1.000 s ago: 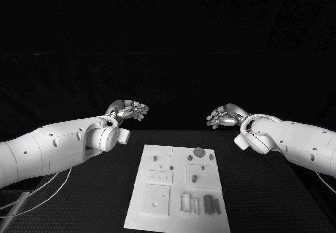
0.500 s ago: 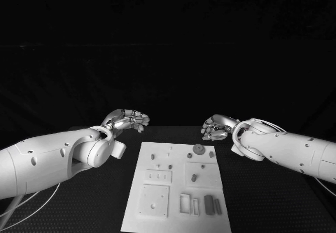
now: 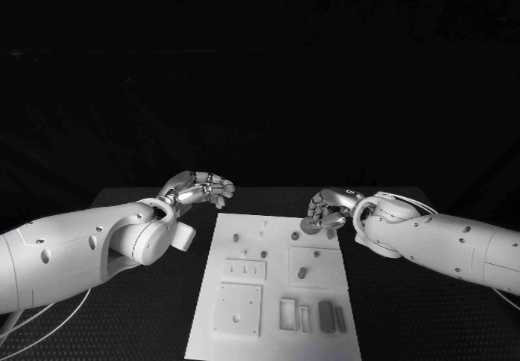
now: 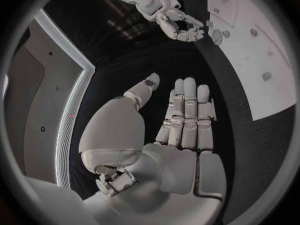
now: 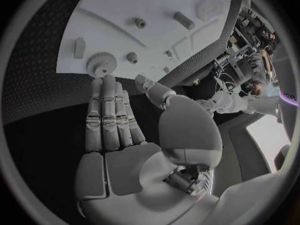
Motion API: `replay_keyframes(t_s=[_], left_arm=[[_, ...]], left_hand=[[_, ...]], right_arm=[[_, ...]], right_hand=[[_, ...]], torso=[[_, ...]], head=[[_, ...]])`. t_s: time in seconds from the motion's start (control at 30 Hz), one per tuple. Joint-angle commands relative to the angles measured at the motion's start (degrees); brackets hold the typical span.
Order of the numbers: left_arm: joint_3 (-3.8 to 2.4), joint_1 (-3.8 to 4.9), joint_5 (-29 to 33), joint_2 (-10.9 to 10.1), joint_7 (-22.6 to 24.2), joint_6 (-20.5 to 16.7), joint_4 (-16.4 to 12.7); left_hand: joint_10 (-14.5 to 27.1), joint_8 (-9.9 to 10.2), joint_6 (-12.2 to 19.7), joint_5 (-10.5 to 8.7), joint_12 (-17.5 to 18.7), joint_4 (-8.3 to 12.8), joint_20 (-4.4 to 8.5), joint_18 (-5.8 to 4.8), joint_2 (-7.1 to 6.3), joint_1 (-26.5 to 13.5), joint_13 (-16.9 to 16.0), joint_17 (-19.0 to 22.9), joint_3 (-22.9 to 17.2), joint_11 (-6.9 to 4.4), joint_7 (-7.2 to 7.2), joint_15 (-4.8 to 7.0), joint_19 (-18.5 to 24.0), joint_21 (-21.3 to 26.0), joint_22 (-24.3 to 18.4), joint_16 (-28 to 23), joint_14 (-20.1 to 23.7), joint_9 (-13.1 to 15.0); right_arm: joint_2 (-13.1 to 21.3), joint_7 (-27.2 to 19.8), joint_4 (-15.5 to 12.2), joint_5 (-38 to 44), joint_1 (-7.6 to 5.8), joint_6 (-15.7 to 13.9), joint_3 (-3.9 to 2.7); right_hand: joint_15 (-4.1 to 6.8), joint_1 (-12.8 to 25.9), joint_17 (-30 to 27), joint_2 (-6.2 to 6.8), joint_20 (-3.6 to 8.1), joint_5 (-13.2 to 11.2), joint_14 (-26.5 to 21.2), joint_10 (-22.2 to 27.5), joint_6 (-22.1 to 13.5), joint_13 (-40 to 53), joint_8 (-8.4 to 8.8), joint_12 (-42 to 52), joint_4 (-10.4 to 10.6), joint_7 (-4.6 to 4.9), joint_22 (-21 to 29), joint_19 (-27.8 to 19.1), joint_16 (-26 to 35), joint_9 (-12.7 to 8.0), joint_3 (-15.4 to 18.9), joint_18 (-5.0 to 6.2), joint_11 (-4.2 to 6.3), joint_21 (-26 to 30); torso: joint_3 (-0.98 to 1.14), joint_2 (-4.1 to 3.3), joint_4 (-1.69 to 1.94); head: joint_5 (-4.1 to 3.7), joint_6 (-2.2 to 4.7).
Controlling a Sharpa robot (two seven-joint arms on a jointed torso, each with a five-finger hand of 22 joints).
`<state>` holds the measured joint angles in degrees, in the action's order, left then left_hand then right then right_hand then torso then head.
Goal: Assemble the parts on the task board
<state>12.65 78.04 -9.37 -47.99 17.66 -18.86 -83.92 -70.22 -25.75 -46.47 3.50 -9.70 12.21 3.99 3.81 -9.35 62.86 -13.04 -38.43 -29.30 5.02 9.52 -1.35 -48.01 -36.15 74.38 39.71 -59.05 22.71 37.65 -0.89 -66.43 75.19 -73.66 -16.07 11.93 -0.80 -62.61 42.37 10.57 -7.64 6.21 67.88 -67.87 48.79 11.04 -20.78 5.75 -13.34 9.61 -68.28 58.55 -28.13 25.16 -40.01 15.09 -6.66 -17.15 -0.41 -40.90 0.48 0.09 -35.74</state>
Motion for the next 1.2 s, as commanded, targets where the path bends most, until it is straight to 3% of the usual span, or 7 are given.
replay_keyframes(t_s=[0.03,0.6,1.2], left_arm=[[-0.06,0.11,-0.61,0.01,0.74,1.00,-0.25],[-0.08,0.17,-0.61,0.06,0.52,1.23,-0.36],[-0.14,0.60,-0.63,-0.15,0.39,1.29,-1.41]], left_hand=[[0.16,0.21,0.16,-0.21,0.41,0.31,0.16,-0.12,0.11,-0.57,-0.08,0.08,-0.11,0.18,0.19,-0.11,0.33,-0.09,-0.10,-0.18,0.46,0.10],[0.41,0.45,0.23,-0.24,0.84,0.28,0.16,-0.16,-0.01,-0.74,-0.16,0.14,-0.13,0.35,0.28,-0.13,0.39,-0.11,-0.16,-0.17,0.51,0.26],[0.47,0.53,0.24,-0.24,0.98,0.25,0.16,-0.17,-0.02,-0.79,-0.21,0.15,-0.16,0.40,0.30,-0.13,0.39,-0.13,-0.18,-0.16,0.51,0.33]], right_arm=[[-0.14,0.82,-0.34,3.70,0.16,-1.01,-0.02],[-1.09,0.57,-1.19,5.22,0.35,-1.39,-0.03],[-2.65,1.54,-0.01,7.52,0.81,-0.77,-0.04]], right_hand=[[0.02,-0.10,0.26,0.65,0.15,-0.29,0.69,0.26,-0.08,-0.11,0.34,-0.41,0.47,0.23,-0.11,0.55,0.27,-0.10,-0.05,-0.09,-0.10,-0.41],[0.49,-0.57,2.71,0.94,0.96,-0.49,2.82,-0.62,0.39,-0.45,0.73,-1.33,0.85,0.16,-0.87,2.33,0.79,-0.22,-0.19,-0.09,0.20,-1.55],[0.63,-0.55,3.78,1.06,1.22,-0.66,3.40,-0.95,0.67,-0.55,0.80,-1.55,0.80,0.08,-1.24,2.83,0.96,-0.23,-0.04,-0.09,0.32,-2.01]], torso=[[0.15,-1.04,0.09],[0.55,-2.43,0.18],[0.46,-3.84,0.44]], head=[[0.14,0.08],[0.45,0.24],[0.56,0.26]])
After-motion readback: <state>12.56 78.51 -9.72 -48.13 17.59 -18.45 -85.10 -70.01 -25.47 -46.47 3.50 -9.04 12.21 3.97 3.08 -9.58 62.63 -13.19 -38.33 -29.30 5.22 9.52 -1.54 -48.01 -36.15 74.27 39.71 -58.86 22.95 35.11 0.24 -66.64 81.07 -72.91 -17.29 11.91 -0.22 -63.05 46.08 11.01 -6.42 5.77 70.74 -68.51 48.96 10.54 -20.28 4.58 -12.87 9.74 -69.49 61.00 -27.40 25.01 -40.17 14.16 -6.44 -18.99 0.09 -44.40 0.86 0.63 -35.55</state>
